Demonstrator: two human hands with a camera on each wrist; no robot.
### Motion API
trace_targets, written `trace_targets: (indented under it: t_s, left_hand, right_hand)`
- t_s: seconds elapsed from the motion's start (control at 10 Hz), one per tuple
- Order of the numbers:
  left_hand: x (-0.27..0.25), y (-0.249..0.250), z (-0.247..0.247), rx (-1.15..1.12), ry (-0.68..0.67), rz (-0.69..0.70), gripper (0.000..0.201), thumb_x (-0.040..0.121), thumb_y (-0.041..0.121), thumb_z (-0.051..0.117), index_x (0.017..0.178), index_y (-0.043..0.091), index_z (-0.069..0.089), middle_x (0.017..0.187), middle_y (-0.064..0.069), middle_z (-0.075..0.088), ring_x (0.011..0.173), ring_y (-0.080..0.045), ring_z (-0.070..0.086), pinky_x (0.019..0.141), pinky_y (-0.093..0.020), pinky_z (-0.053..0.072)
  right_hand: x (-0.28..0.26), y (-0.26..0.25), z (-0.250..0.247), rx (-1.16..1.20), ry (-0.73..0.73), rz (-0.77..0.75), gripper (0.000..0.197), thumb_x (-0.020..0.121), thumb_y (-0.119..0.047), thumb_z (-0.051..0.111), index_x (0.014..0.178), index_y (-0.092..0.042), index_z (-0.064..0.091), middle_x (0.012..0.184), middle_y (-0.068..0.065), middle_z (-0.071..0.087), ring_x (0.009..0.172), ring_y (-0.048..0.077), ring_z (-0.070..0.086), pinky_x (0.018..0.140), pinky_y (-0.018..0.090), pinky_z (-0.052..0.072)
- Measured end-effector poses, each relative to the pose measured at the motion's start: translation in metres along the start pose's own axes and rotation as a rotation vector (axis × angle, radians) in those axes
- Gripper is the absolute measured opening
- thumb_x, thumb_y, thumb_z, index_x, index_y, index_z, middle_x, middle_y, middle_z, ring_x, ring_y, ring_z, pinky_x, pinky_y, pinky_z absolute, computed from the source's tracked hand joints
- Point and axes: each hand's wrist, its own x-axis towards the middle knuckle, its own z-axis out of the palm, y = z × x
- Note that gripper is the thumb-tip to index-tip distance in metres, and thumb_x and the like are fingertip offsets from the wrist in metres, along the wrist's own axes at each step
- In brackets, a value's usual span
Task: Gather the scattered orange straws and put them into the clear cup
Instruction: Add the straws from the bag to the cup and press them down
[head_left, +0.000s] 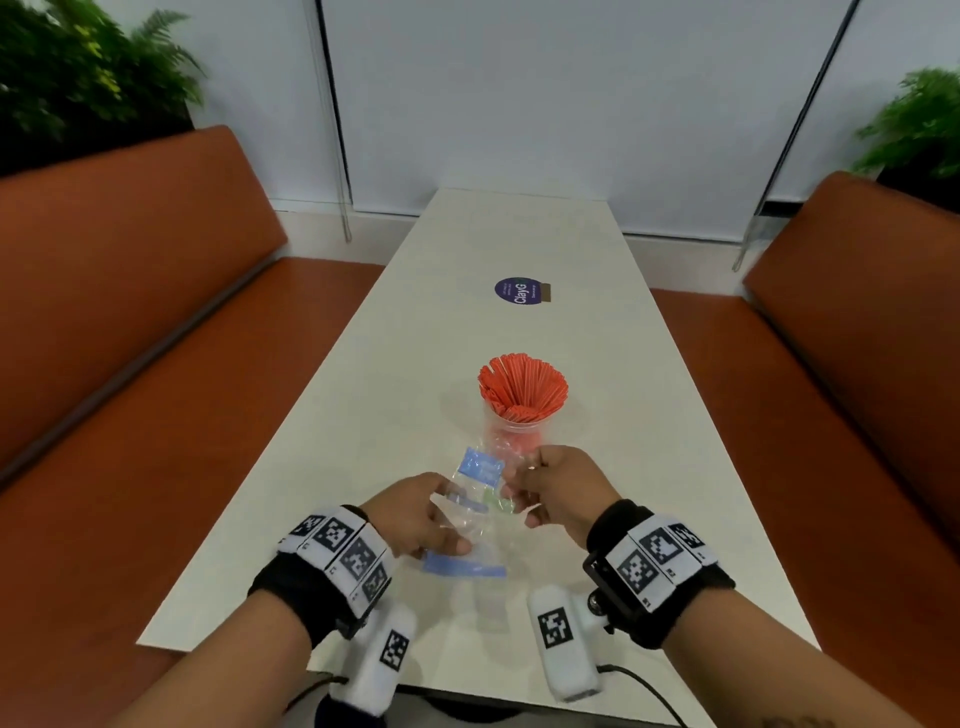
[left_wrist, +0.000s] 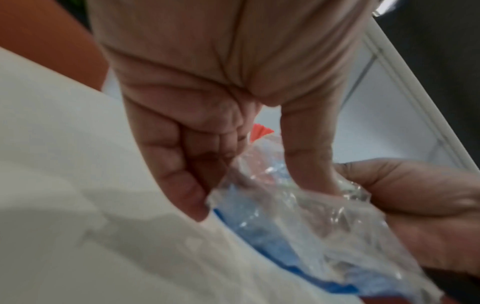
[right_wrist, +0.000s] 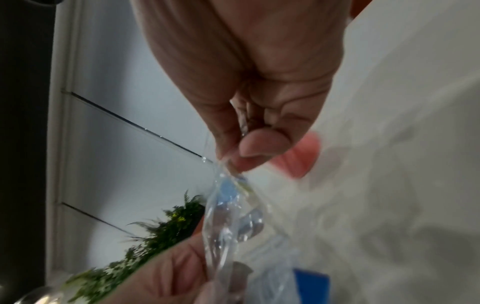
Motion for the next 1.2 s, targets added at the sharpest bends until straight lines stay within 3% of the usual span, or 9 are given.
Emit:
trace_targets:
  t_s: [0.2, 0.4, 0.5, 0.6, 0.8, 0.9, 1.0, 1.1, 1.2]
  left_hand:
    - [-0.047, -0.042, -0.048, -0.168, 0.138, -0.008, 0.04, 0.076, -0.005, 0.068, 0.104, 0.019, 0.055, 0.047, 0.007, 0.056, 0.043, 0.0, 0.051, 0.044, -0.014, 0.042]
    - [-0.079, -0.084, -0.089, -0.195, 0.394, -0.123, 0.031, 0.078, -0.004, 0.066, 0.095, 0.016, 0.049, 0.048, 0.004, 0.058, 0.045, -0.006, 0.051, 0.045, -0.017, 0.04]
    - [-0.082, -0.099, -0.094, -0.049, 0.489, -0.205, 0.042, 0.079, 0.003, 0.067, 0.112, 0.018, 0.045, 0.068, -0.001, 0.062, 0.064, -0.018, 0.056, 0.059, -0.026, 0.045]
    - [-0.082, -0.105, -0.091, 0.13, 0.579, -0.247, 0.055, 0.081, 0.002, 0.061, 0.128, 0.022, 0.039, 0.07, 0.003, 0.058, 0.066, -0.012, 0.056, 0.063, -0.02, 0.044]
    - [-0.08, -0.106, -0.081, 0.507, 0.458, -0.373, 0.099, 0.068, -0.006, 0.067, 0.142, 0.04, 0.021, 0.116, -0.003, 0.048, 0.096, -0.021, 0.058, 0.084, -0.034, 0.053]
    - [-0.082, -0.11, -0.074, 0.624, 0.437, -0.351, 0.1, 0.063, -0.003, 0.069, 0.14, 0.042, 0.025, 0.113, 0.001, 0.04, 0.096, -0.02, 0.052, 0.082, -0.032, 0.051]
    - [-0.082, -0.112, -0.077, 0.625, 0.434, -0.344, 0.098, 0.065, -0.001, 0.067, 0.141, 0.041, 0.023, 0.116, 0.001, 0.041, 0.099, -0.019, 0.049, 0.084, -0.03, 0.049]
    - [-0.079, -0.107, -0.083, 0.613, 0.521, -0.316, 0.072, 0.086, 0.009, 0.053, 0.145, 0.034, 0.021, 0.128, -0.001, 0.043, 0.111, -0.019, 0.047, 0.095, -0.034, 0.047]
    - [-0.084, -0.091, -0.089, 0.652, 0.65, -0.224, 0.05, 0.097, 0.018, 0.033, 0.146, 0.024, 0.022, 0.143, -0.004, 0.036, 0.125, -0.021, 0.04, 0.102, -0.036, 0.042]
  right_hand:
    - [0.021, -0.029, 0.068, -0.032, -0.13, -0.087, 0.022, 0.087, 0.003, 0.056, 0.068, -0.007, 0.054, 0.061, 0.011, 0.058, 0.044, 0.016, 0.048, 0.036, 0.019, 0.04]
    - [0.047, -0.034, 0.134, -0.167, -0.203, -0.095, 0.023, 0.088, -0.001, 0.056, 0.066, -0.009, 0.052, 0.058, 0.011, 0.054, 0.043, 0.017, 0.043, 0.039, 0.021, 0.037]
    - [0.061, -0.026, 0.161, -0.336, -0.204, -0.091, 0.017, 0.086, -0.005, 0.056, 0.071, -0.01, 0.049, 0.057, 0.007, 0.053, 0.044, 0.016, 0.044, 0.04, 0.021, 0.037]
    - [0.077, -0.017, 0.179, -0.517, -0.209, -0.127, 0.028, 0.083, -0.009, 0.06, 0.063, -0.014, 0.041, 0.065, 0.009, 0.056, 0.053, 0.022, 0.048, 0.045, 0.025, 0.037]
    - [0.094, -0.014, 0.191, -0.885, -0.222, -0.157, 0.03, 0.08, -0.022, 0.064, 0.063, -0.013, 0.041, 0.071, 0.007, 0.054, 0.069, 0.024, 0.051, 0.058, 0.027, 0.04]
    - [0.099, -0.015, 0.193, -0.99, -0.212, -0.15, 0.025, 0.08, -0.027, 0.063, 0.085, -0.01, 0.046, 0.078, 0.003, 0.052, 0.076, 0.024, 0.052, 0.048, 0.024, 0.033]
    - [0.093, -0.019, 0.188, -0.999, -0.226, -0.115, 0.054, 0.082, -0.04, 0.064, 0.116, -0.005, 0.042, 0.107, 0.01, 0.057, 0.097, 0.027, 0.058, 0.065, 0.027, 0.042]
    - [0.084, -0.022, 0.172, -0.943, -0.21, -0.106, 0.08, 0.083, -0.05, 0.06, 0.138, -0.003, 0.026, 0.131, 0.013, 0.052, 0.116, 0.029, 0.054, 0.089, 0.036, 0.046]
    - [0.062, -0.034, 0.148, -0.814, -0.182, -0.165, 0.078, 0.083, -0.054, 0.056, 0.137, -0.005, 0.028, 0.137, 0.011, 0.048, 0.119, 0.027, 0.052, 0.093, 0.035, 0.043]
